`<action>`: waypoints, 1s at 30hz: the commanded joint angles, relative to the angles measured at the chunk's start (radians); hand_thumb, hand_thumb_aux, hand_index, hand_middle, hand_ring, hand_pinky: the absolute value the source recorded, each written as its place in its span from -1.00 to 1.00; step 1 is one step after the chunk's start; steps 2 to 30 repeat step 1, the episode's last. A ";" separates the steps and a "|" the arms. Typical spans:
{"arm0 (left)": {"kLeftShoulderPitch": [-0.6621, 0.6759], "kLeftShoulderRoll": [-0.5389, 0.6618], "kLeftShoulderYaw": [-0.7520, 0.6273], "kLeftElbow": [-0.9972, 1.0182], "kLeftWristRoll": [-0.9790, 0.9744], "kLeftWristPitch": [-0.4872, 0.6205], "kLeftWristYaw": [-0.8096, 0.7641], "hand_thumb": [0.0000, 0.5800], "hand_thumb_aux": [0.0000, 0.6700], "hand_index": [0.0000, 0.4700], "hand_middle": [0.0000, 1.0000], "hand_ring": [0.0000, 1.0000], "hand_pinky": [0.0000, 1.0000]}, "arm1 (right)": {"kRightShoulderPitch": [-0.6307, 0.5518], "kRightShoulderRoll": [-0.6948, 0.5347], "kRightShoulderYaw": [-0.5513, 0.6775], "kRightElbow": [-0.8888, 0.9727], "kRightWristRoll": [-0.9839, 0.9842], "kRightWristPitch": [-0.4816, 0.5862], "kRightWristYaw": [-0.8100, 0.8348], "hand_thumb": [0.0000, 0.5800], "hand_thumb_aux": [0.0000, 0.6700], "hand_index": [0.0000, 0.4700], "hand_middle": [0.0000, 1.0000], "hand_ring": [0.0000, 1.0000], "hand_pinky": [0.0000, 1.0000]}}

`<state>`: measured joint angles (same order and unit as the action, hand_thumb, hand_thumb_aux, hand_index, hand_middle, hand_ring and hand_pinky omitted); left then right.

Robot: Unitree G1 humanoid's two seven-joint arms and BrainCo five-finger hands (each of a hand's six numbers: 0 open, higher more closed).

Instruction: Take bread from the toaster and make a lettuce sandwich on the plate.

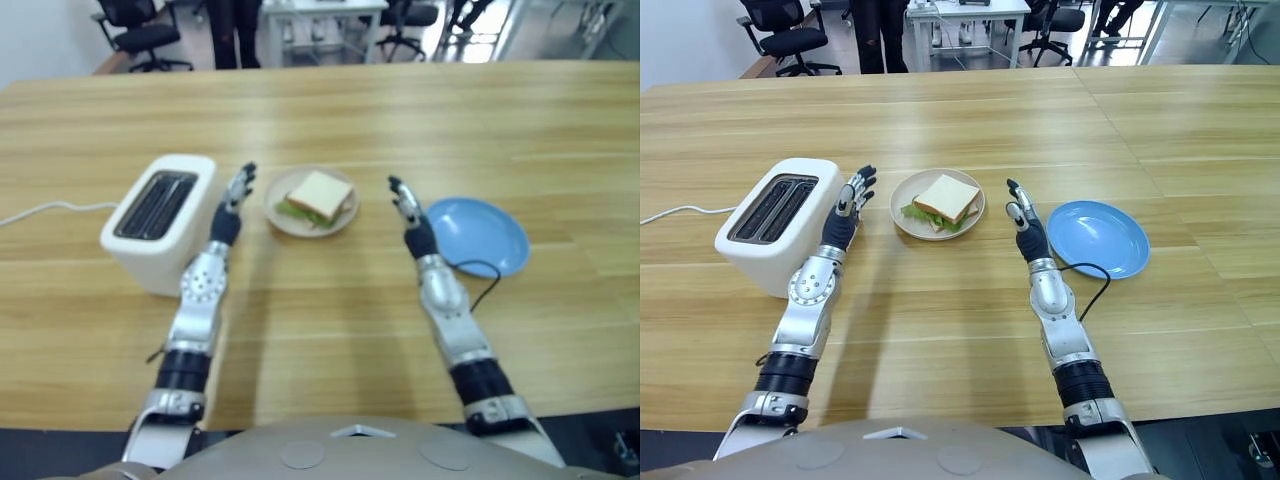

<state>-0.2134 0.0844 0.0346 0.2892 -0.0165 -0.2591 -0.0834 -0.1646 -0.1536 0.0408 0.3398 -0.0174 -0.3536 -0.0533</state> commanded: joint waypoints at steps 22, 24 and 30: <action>-0.072 -0.021 0.034 0.138 -0.035 -0.082 0.006 -1.00 -1.00 -1.00 -1.00 -1.00 -1.00 | -0.052 0.025 -0.049 0.099 0.061 -0.047 0.037 -1.00 -1.00 -1.00 -1.00 -1.00 -1.00; -0.072 -0.021 0.034 0.138 -0.035 -0.082 0.006 -1.00 -1.00 -1.00 -1.00 -1.00 -1.00 | -0.052 0.025 -0.049 0.099 0.061 -0.047 0.037 -1.00 -1.00 -1.00 -1.00 -1.00 -1.00; -0.072 -0.021 0.034 0.138 -0.035 -0.082 0.006 -1.00 -1.00 -1.00 -1.00 -1.00 -1.00 | -0.052 0.025 -0.049 0.099 0.061 -0.047 0.037 -1.00 -1.00 -1.00 -1.00 -1.00 -1.00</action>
